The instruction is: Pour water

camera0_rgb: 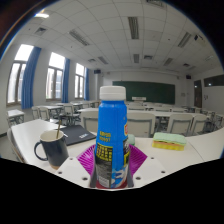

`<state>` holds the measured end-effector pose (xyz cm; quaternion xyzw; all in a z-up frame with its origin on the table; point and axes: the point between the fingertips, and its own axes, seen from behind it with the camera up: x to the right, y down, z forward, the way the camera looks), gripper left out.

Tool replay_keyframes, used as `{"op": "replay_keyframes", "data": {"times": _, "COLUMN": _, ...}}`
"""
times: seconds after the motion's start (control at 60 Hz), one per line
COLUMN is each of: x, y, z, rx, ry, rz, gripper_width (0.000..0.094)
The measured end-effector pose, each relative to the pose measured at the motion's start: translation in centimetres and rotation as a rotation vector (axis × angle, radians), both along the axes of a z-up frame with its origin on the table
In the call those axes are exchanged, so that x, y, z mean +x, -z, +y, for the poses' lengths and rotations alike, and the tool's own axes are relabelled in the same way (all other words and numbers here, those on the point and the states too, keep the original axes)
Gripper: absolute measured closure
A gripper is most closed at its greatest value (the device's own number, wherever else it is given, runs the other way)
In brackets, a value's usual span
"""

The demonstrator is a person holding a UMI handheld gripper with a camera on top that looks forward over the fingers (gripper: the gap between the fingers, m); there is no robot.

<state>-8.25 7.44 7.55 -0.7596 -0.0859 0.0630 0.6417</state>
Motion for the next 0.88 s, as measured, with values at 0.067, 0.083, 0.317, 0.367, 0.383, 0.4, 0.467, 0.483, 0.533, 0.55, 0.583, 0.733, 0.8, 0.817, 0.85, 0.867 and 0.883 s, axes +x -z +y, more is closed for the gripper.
{"op": "replay_keyframes", "data": {"times": 0.067, "x": 0.2, "y": 0.2, "z": -0.1, "rx": -0.004, "ry": 0.002, "rz": 0.016, "gripper_width": 0.051}}
{"op": "replay_keyframes", "data": {"times": 0.083, "x": 0.1, "y": 0.3, "z": 0.0, "rx": -0.005, "ry": 0.002, "rz": 0.017, "gripper_width": 0.0475}}
{"op": "replay_keyframes", "data": {"times": 0.317, "x": 2.1, "y": -0.6, "z": -2.5, "rx": -0.034, "ry": 0.049, "rz": -0.039, "gripper_width": 0.0079}}
{"op": "replay_keyframes", "data": {"times": 0.367, "x": 2.5, "y": -1.0, "z": -3.8, "rx": -0.04, "ry": 0.051, "rz": -0.031, "gripper_width": 0.008}}
{"op": "replay_keyframes", "data": {"times": 0.383, "x": 2.6, "y": -0.8, "z": -4.4, "rx": -0.043, "ry": 0.049, "rz": -0.028, "gripper_width": 0.008}}
{"op": "replay_keyframes", "data": {"times": 0.4, "x": 2.7, "y": -0.6, "z": -4.9, "rx": -0.049, "ry": 0.047, "rz": -0.025, "gripper_width": 0.0082}}
{"op": "replay_keyframes", "data": {"times": 0.467, "x": 3.2, "y": -1.0, "z": -7.3, "rx": -0.07, "ry": 0.055, "rz": -0.002, "gripper_width": 0.0077}}
{"op": "replay_keyframes", "data": {"times": 0.483, "x": 3.0, "y": -1.3, "z": -8.0, "rx": -0.07, "ry": 0.057, "rz": 0.005, "gripper_width": 0.0082}}
{"op": "replay_keyframes", "data": {"times": 0.533, "x": 3.6, "y": -1.7, "z": -9.9, "rx": -0.07, "ry": 0.049, "rz": 0.037, "gripper_width": 0.0092}}
{"op": "replay_keyframes", "data": {"times": 0.55, "x": 3.2, "y": -1.9, "z": -10.4, "rx": -0.073, "ry": 0.047, "rz": 0.048, "gripper_width": 0.0091}}
{"op": "replay_keyframes", "data": {"times": 0.583, "x": 3.6, "y": -2.0, "z": -11.6, "rx": -0.074, "ry": 0.036, "rz": 0.073, "gripper_width": 0.009}}
{"op": "replay_keyframes", "data": {"times": 0.733, "x": 3.4, "y": -2.1, "z": -15.5, "rx": -0.056, "ry": 0.003, "rz": 0.15, "gripper_width": 0.0089}}
{"op": "replay_keyframes", "data": {"times": 0.8, "x": 3.8, "y": -1.8, "z": -16.5, "rx": -0.034, "ry": 0.005, "rz": 0.16, "gripper_width": 0.0089}}
{"op": "replay_keyframes", "data": {"times": 0.817, "x": 3.9, "y": -1.7, "z": -16.7, "rx": -0.028, "ry": 0.006, "rz": 0.161, "gripper_width": 0.009}}
{"op": "replay_keyframes", "data": {"times": 0.85, "x": 3.7, "y": -1.3, "z": -16.4, "rx": -0.02, "ry": 0.006, "rz": 0.163, "gripper_width": 0.0091}}
{"op": "replay_keyframes", "data": {"times": 0.867, "x": 3.9, "y": -1.2, "z": -16.7, "rx": -0.017, "ry": 0.004, "rz": 0.164, "gripper_width": 0.009}}
{"op": "replay_keyframes", "data": {"times": 0.883, "x": 4.1, "y": -1.0, "z": -17.2, "rx": -0.015, "ry": 0.003, "rz": 0.165, "gripper_width": 0.009}}
